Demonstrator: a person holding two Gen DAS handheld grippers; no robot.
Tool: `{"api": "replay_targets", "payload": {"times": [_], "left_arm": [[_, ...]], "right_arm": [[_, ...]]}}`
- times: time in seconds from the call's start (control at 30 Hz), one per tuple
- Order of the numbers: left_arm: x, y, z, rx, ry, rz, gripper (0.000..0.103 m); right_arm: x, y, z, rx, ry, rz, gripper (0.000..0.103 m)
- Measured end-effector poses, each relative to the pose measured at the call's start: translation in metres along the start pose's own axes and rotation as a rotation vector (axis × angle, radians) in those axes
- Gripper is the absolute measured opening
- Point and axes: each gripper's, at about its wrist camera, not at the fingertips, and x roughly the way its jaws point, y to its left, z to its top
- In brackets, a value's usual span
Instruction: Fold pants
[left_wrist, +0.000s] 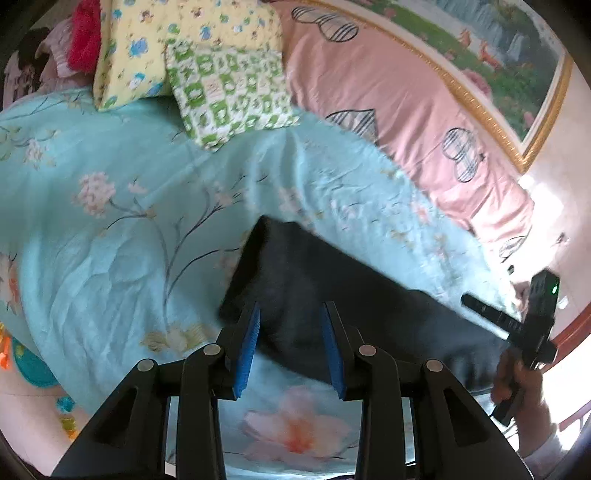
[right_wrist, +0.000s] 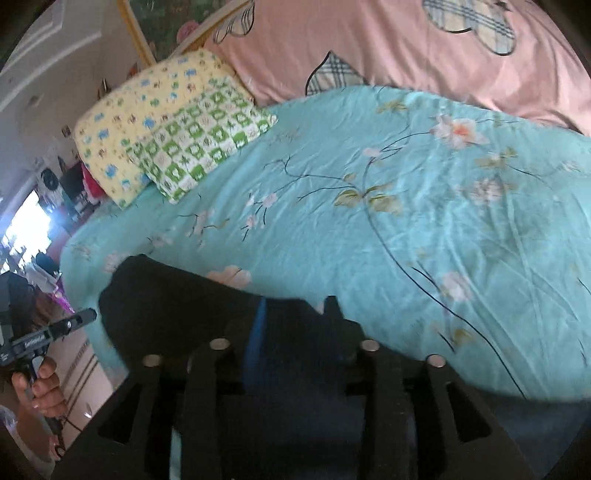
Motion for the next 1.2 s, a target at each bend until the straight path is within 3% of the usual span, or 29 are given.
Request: {"api": "replay_targets", "payload": {"times": [0.2,0.37,0.53,0.63,1.2], "left_arm": [[0.000,-0.037,0.003,0.056,0.008,-0.060,0.039],[0.019,-0.072,-0.003,0.100,0.062,-0.118,0.043],[0.038,-0.113,-0.014,0.179,0.131,-0.173,0.044],[0.048,-0.138,-0.020,0.226,0.167,-0.214,0.052],[0.093,-0.269,-0.045,0.429,0.305,-0.388,0.055]], "right_arm": [[-0.035,-0.016,-0.024,0.067,-0.003,-0.018,0.036],[-0.064,-0.034,-0.044,0.139,-0.026,-0.045,0.037],[-0.094,-0.051,-0.063,0.195,-0.060,-0.076,0.044],[-0.112,-0.061,-0.075,0.233,-0.080,-0.098,0.044],[-0.204,-0.121,-0.140,0.493,-0.221,-0.248,0.048]]}}
